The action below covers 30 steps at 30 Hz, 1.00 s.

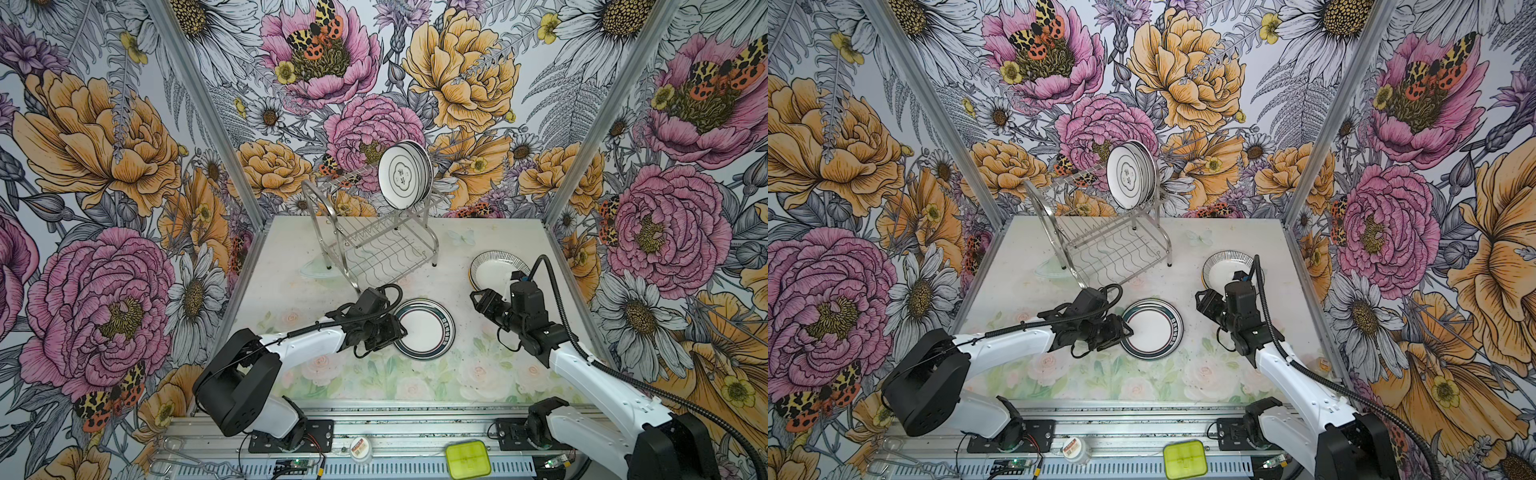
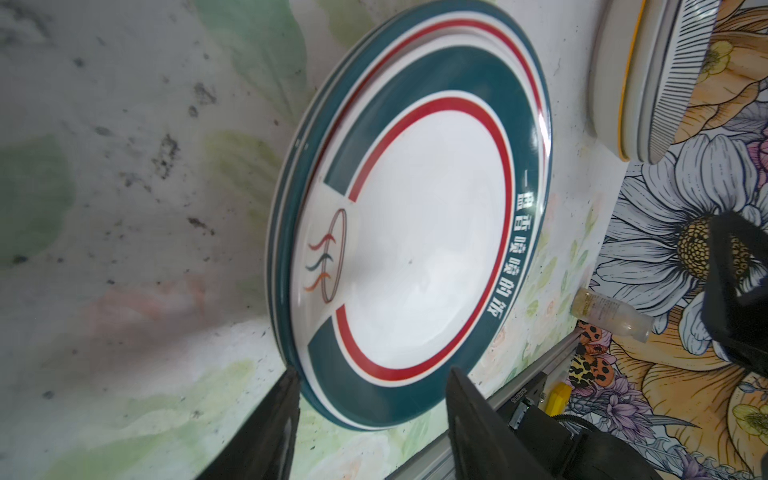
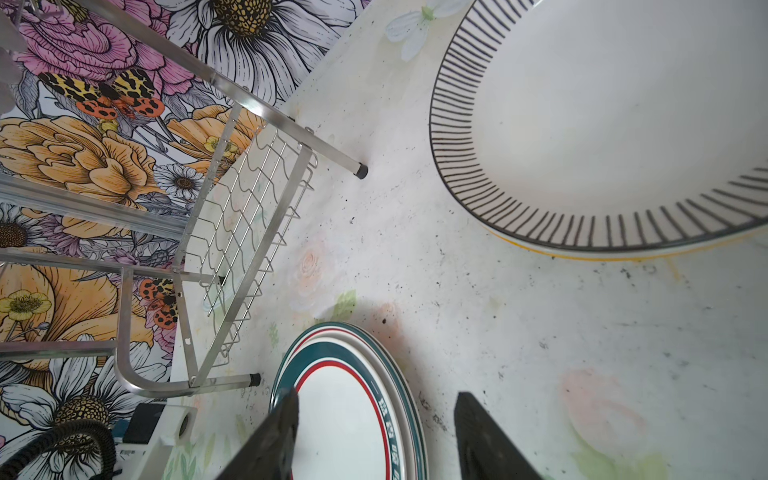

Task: Unload the plates from the dish rack
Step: 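Open the left gripper off the plate while the right gripper draws back, then reach the right gripper up to the front white plate in the rack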

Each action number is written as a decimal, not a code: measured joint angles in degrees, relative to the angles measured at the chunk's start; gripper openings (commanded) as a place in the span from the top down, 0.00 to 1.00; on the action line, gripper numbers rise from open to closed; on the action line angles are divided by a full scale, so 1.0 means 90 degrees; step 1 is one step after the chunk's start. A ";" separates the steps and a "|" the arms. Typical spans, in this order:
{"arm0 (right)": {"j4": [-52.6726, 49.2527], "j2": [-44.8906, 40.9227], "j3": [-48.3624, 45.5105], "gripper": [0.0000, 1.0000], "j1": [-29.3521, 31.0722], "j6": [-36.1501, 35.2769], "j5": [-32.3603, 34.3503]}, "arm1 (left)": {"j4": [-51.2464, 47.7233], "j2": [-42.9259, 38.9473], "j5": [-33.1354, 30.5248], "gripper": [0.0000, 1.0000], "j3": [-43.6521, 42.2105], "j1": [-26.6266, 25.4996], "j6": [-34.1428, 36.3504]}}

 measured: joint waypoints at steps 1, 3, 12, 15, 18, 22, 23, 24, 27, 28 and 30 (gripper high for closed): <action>0.0002 0.0000 0.0002 0.39 0.0000 -0.0015 -0.0002 | -0.0058 0.0012 -0.0027 0.40 0.0010 -0.0010 0.0022; 0.0002 0.0000 0.0005 0.38 0.0000 -0.0063 -0.0015 | -0.0177 0.0012 -0.0066 0.39 0.0017 -0.0017 0.0046; -0.0138 0.0143 0.0391 0.22 0.0000 -0.0498 -0.0124 | -0.0855 -0.0211 -0.0415 0.17 0.0223 -0.0029 0.0219; -0.0182 0.0342 0.0862 0.21 0.0000 -0.0855 -0.0284 | -0.1192 -0.0597 -0.0614 0.16 0.0369 0.0022 0.0325; -0.0240 0.0515 0.1452 0.19 0.0000 -0.1265 -0.0372 | -0.1360 -0.1059 -0.0707 0.06 0.0415 0.0182 0.0461; -0.0372 0.0959 0.2521 0.17 0.0002 -0.1843 -0.0498 | -0.1569 -0.1542 -0.0746 0.01 0.0413 0.0619 0.0631; -0.0389 0.1076 0.2766 0.14 0.0002 -0.1940 -0.0515 | -0.1613 -0.1620 -0.0743 0.01 0.0410 0.0721 0.0668; -0.0447 0.1258 0.3123 0.05 0.0007 -0.2047 -0.0529 | -0.1649 -0.1719 -0.0743 0.01 0.0406 0.0840 0.0716; -0.0644 0.1824 0.4231 0.00 0.0066 -0.2358 -0.0551 | -0.1797 -0.2013 -0.0741 0.01 0.0393 0.1137 0.0831; -0.0712 0.2045 0.4658 0.00 0.0095 -0.2446 -0.0546 | -0.1831 -0.2110 -0.0741 0.01 0.0389 0.1229 0.0879; -0.0814 0.2441 0.5425 0.01 0.0170 -0.2582 -0.0520 | -0.1885 -0.2273 -0.0729 0.01 0.0369 0.1379 0.0937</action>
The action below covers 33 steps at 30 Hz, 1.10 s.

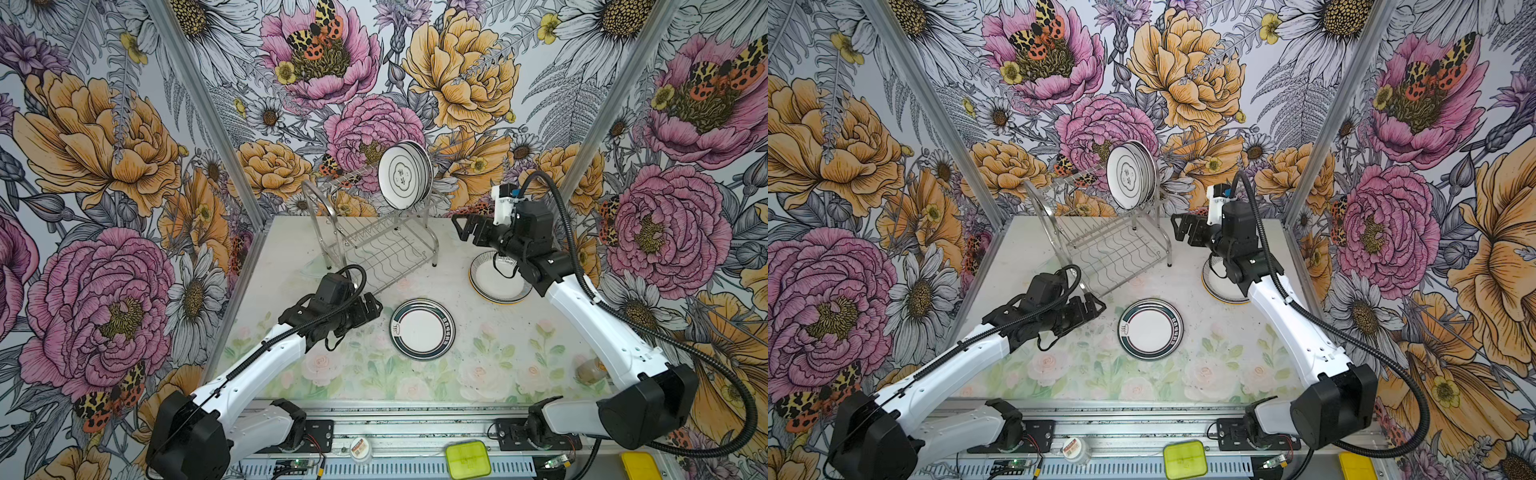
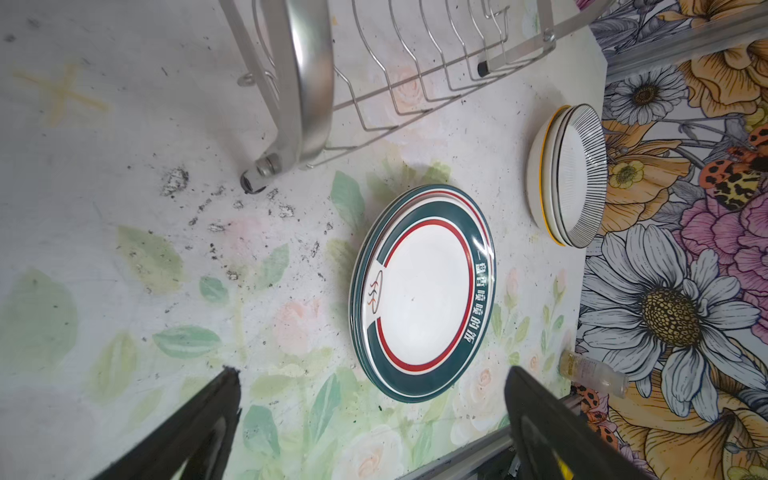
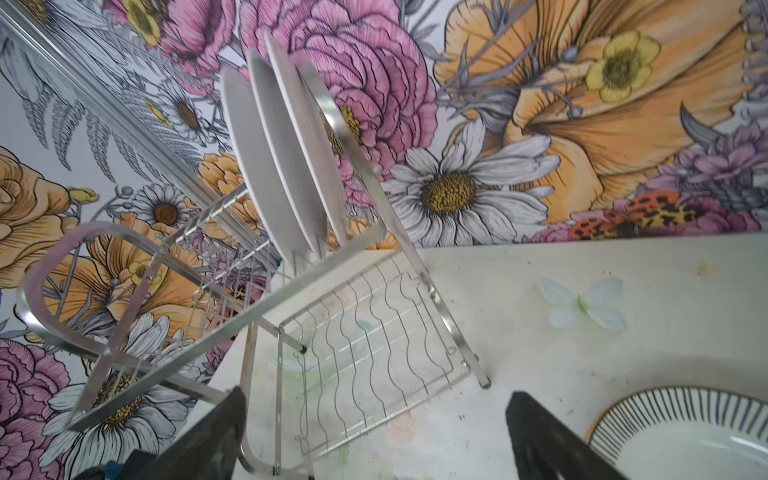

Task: Unload the plates from the dish rack
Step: 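Reach the right gripper up to the front white plate in the rack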

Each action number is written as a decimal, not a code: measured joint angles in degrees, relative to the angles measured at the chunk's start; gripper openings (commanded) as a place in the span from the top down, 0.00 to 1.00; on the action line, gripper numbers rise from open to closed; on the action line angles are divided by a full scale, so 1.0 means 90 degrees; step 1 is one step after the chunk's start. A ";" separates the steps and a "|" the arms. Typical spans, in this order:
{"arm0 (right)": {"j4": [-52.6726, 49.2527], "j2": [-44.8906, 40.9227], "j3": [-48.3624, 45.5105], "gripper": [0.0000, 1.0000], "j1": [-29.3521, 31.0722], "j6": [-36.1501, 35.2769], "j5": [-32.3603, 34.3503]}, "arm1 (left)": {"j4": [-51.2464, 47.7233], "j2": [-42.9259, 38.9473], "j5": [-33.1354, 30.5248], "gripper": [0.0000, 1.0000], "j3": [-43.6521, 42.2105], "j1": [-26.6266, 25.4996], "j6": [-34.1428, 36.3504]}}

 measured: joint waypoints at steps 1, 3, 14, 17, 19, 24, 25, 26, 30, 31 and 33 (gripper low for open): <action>-0.0058 0.0214 0.0410 0.01 0.0061 -0.0066 0.0024 | -0.0019 -0.0075 0.0015 0.01 -0.0019 0.0083 0.0019; -0.0163 0.0610 0.1154 0.01 0.0189 -0.0182 0.0124 | -0.0063 -0.0170 0.0058 0.01 -0.0049 0.0202 0.0097; -0.0401 0.2518 0.3837 0.15 0.0432 -0.0794 0.0777 | -0.0177 -0.0270 0.0437 0.01 -0.0056 0.0780 0.0401; -0.0449 0.2897 0.4146 0.26 0.0432 -0.0942 0.0901 | -0.0180 -0.0270 0.0532 0.01 -0.0056 0.0896 0.0491; -0.0466 0.3082 0.4279 0.33 0.0432 -0.1013 0.0979 | -0.0182 -0.0270 0.0568 0.01 -0.0056 0.0964 0.0517; -0.0517 0.3439 0.4549 0.40 0.0435 -0.1151 0.1117 | -0.0194 -0.0270 0.0668 0.01 -0.0056 0.1090 0.0629; -0.0517 0.3475 0.4583 0.41 0.0435 -0.1166 0.1129 | -0.0199 -0.0270 0.0685 0.01 -0.0056 0.1100 0.0636; -0.0520 0.3504 0.4609 0.42 0.0432 -0.1171 0.1139 | -0.0199 -0.0267 0.0692 0.01 -0.0056 0.1120 0.0653; -0.0527 0.3560 0.4665 0.44 0.0435 -0.1178 0.1200 | -0.0202 -0.0267 0.0750 0.01 -0.0056 0.1226 0.0675; -0.0534 0.3560 0.4665 0.44 0.0435 -0.1178 0.1202 | -0.0202 -0.0267 0.0765 0.01 -0.0056 0.1253 0.0678; -0.0546 0.3563 0.4675 0.45 0.0435 -0.1178 0.1205 | -0.0202 -0.0267 0.0806 0.01 -0.0056 0.1299 0.0680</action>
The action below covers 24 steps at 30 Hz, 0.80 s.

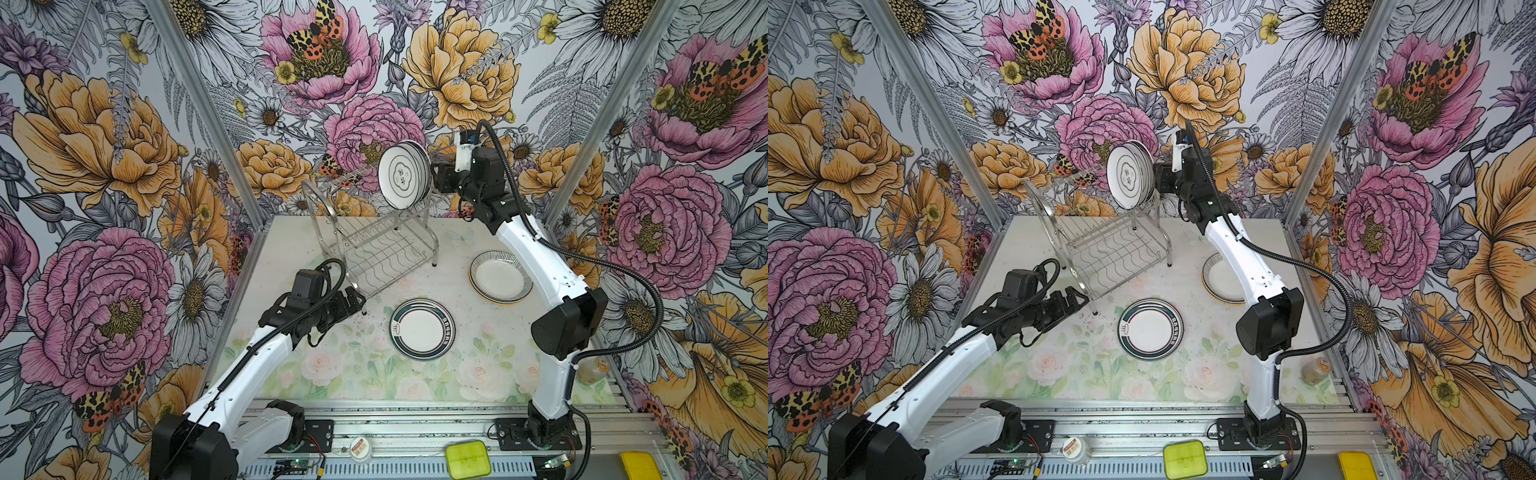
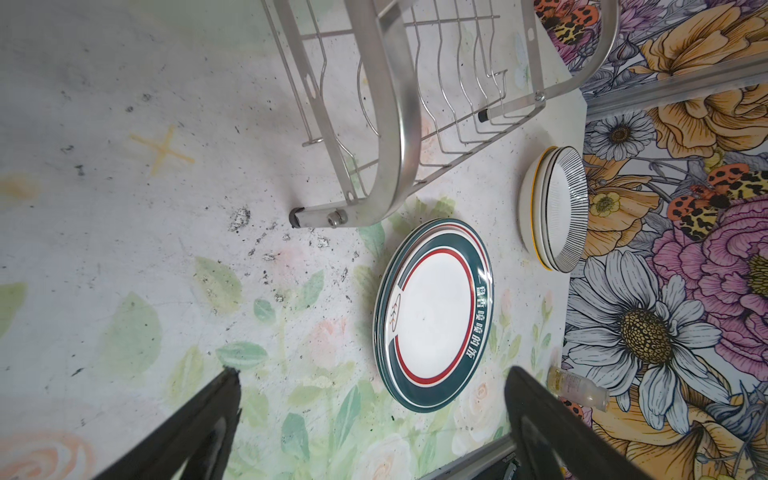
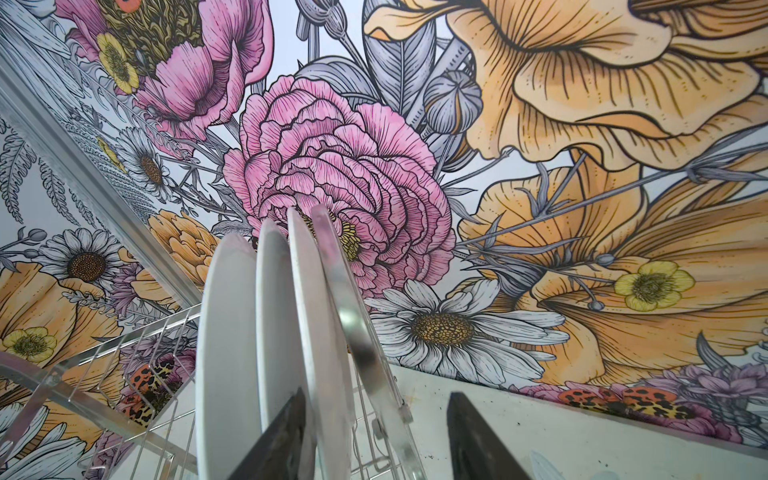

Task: Unload the plates from the dish rack
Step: 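Reach the right gripper up to the front white plate in the rack, then close the right gripper on the rim of the front white plate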

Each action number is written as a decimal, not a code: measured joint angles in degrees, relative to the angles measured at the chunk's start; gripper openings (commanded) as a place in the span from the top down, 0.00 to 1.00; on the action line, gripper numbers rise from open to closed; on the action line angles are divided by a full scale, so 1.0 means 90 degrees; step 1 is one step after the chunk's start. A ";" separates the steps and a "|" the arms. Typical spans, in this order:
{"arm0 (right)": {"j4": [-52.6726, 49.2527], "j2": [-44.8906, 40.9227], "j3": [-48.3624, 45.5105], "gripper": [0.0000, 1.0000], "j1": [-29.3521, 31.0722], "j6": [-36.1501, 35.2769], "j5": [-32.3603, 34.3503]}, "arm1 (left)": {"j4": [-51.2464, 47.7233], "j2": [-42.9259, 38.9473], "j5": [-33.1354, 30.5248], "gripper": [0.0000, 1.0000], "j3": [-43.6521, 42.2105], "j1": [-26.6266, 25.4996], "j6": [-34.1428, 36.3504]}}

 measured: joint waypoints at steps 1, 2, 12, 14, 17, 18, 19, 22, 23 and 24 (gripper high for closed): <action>-0.0005 0.0000 0.0005 0.45 0.0000 0.0000 0.0000 | 0.0000 0.0000 0.0010 0.01 0.0000 0.0010 0.0002; -0.0017 0.0007 0.0024 0.45 0.0000 0.0000 0.0000 | 0.0000 0.0000 0.0022 0.01 0.0000 0.0012 0.0002; -0.0010 0.0141 0.0172 0.49 0.0000 0.0005 0.0041 | 0.0000 0.0000 0.0068 0.01 0.0000 0.0119 0.0100; -0.0010 0.0175 0.0189 0.49 0.0002 0.0005 0.0039 | 0.0000 0.0000 0.0075 0.01 0.0000 0.0148 0.0117; 0.0012 0.0202 0.0206 0.50 0.0012 0.0007 0.0041 | 0.0000 0.0000 0.0097 0.01 0.0000 0.0206 0.0141; 0.0015 0.0206 0.0209 0.50 0.0012 0.0005 0.0041 | 0.0000 0.0000 0.0100 0.01 0.0000 0.0216 0.0143; 0.0015 0.0209 0.0214 0.50 0.0017 0.0007 0.0039 | 0.0000 0.0000 0.0100 0.01 0.0000 0.0226 0.0146; 0.0012 0.0231 0.0231 0.52 0.0041 0.0005 0.0039 | 0.0000 0.0000 0.0136 0.01 0.0000 0.0248 0.0163; 0.0017 0.0245 0.0240 0.52 0.0041 0.0005 0.0039 | 0.0000 0.0000 0.0143 0.01 0.0000 0.0253 0.0165; 0.0010 0.0253 0.0245 0.53 0.0051 0.0002 0.0039 | 0.0000 0.0000 0.0146 0.01 0.0000 0.0255 0.0165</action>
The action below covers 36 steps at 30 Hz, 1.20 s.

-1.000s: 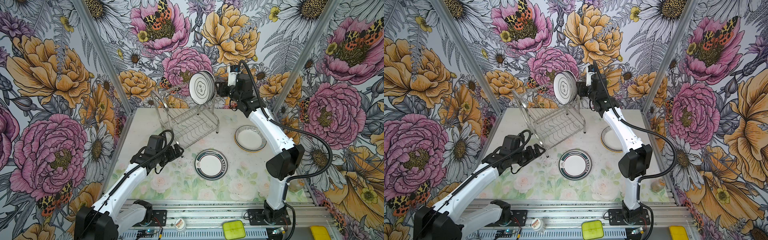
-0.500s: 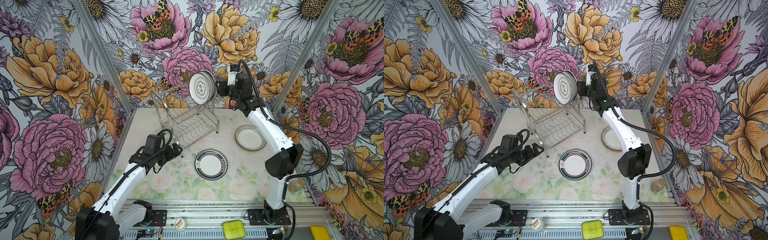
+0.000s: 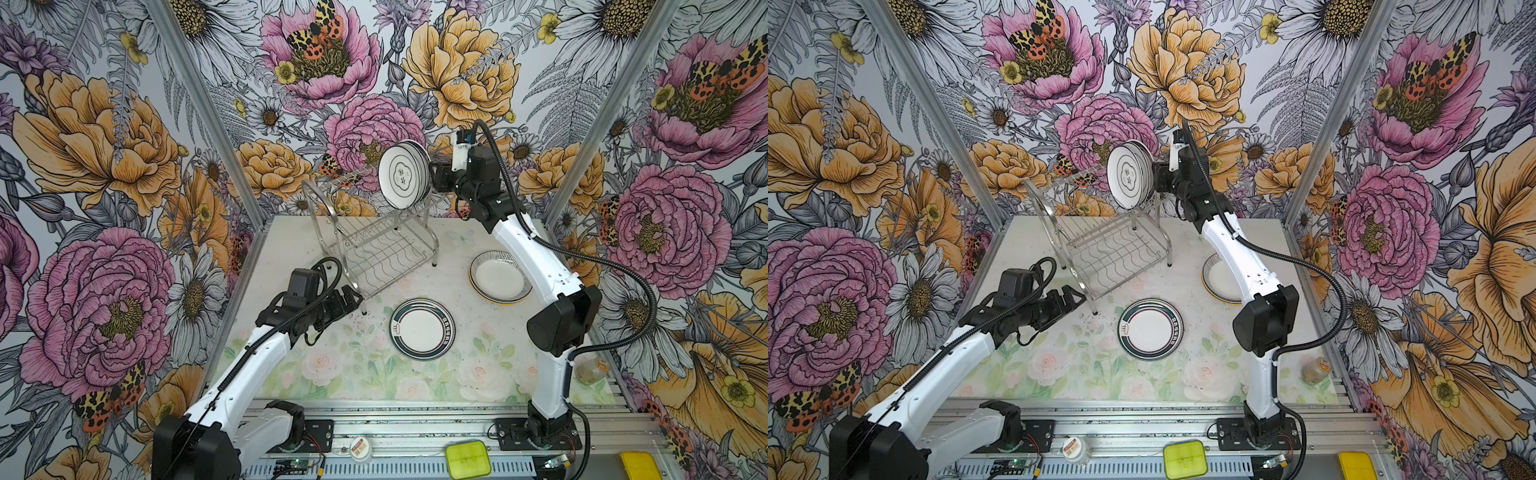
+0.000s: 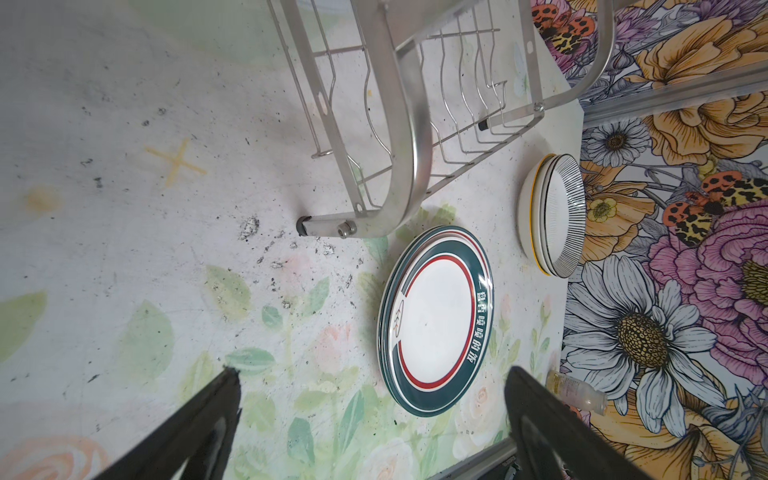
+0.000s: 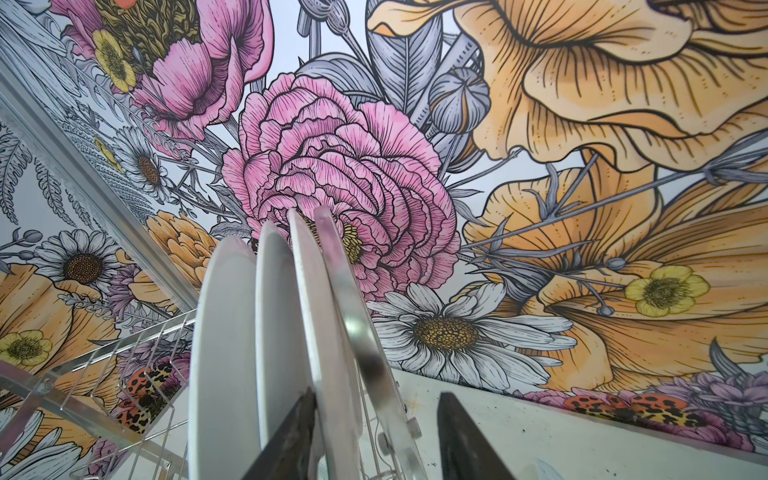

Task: Unload the plates from the dish rack
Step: 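Close the right gripper on the rim of the front white plate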

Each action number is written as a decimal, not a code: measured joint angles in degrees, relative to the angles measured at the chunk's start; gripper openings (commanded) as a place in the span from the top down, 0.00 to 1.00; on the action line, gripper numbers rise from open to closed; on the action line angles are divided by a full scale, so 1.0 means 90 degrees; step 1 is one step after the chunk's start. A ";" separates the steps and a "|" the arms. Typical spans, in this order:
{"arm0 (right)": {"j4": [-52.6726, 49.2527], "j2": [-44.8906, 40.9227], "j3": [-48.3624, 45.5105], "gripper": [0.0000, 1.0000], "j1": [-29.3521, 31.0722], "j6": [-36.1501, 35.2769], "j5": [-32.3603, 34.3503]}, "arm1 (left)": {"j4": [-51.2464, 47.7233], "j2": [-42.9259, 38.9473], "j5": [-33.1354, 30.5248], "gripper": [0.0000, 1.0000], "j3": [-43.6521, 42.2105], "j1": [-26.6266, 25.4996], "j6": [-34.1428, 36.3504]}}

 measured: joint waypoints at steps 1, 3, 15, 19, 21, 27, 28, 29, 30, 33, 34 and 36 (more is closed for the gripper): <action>-0.0012 0.0015 0.0000 0.54 0.0024 0.0002 0.0002 | 0.0000 0.0000 0.0000 0.01 0.0000 0.0000 0.0000; -0.0022 0.0063 0.0027 0.54 0.0034 0.0000 0.0007 | 0.0000 0.0005 0.0017 0.01 0.0000 0.0000 0.0000; -0.0061 0.0245 0.0036 0.63 0.0175 -0.0260 0.0299 | 0.0002 0.0005 0.0068 0.01 -0.0070 0.0087 0.0002; -0.0070 0.0248 0.0041 0.67 0.0194 -0.0379 0.0389 | 0.0000 0.0005 0.0068 0.01 -0.0070 0.0087 0.0005; -0.0073 0.0250 0.0044 0.70 0.0194 -0.0437 0.0401 | 0.0002 0.0005 0.0070 0.01 -0.0070 0.0090 0.0015; -0.0070 0.0325 0.0134 0.75 0.0199 -0.0527 0.0406 | 0.0000 0.0005 0.0092 0.01 -0.0100 0.0143 0.0051; -0.0075 0.0335 0.0151 0.76 0.0202 -0.0537 0.0406 | 0.0000 0.0005 0.0095 0.01 -0.0107 0.0148 0.0053; -0.0073 0.0347 0.0160 0.78 0.0214 -0.0568 0.0406 | 0.0000 0.0005 0.0097 0.01 -0.0109 0.0155 0.0061; -0.0073 0.0352 0.0170 0.79 0.0233 -0.0590 0.0406 | 0.0002 0.0005 0.0112 0.01 -0.0109 0.0165 0.0083; -0.0075 0.0372 0.0204 0.84 0.0240 -0.0648 0.0406 | 0.0005 0.0005 0.0138 0.01 -0.0112 0.0189 0.0097; -0.0073 0.0376 0.0211 0.87 0.0240 -0.0665 0.0401 | 0.0005 0.0005 0.0155 0.01 -0.0119 0.0202 0.0097; -0.0070 0.0401 0.0245 0.90 0.0260 -0.0690 0.0401 | 0.0005 0.0007 0.0165 0.01 -0.0131 0.0214 0.0097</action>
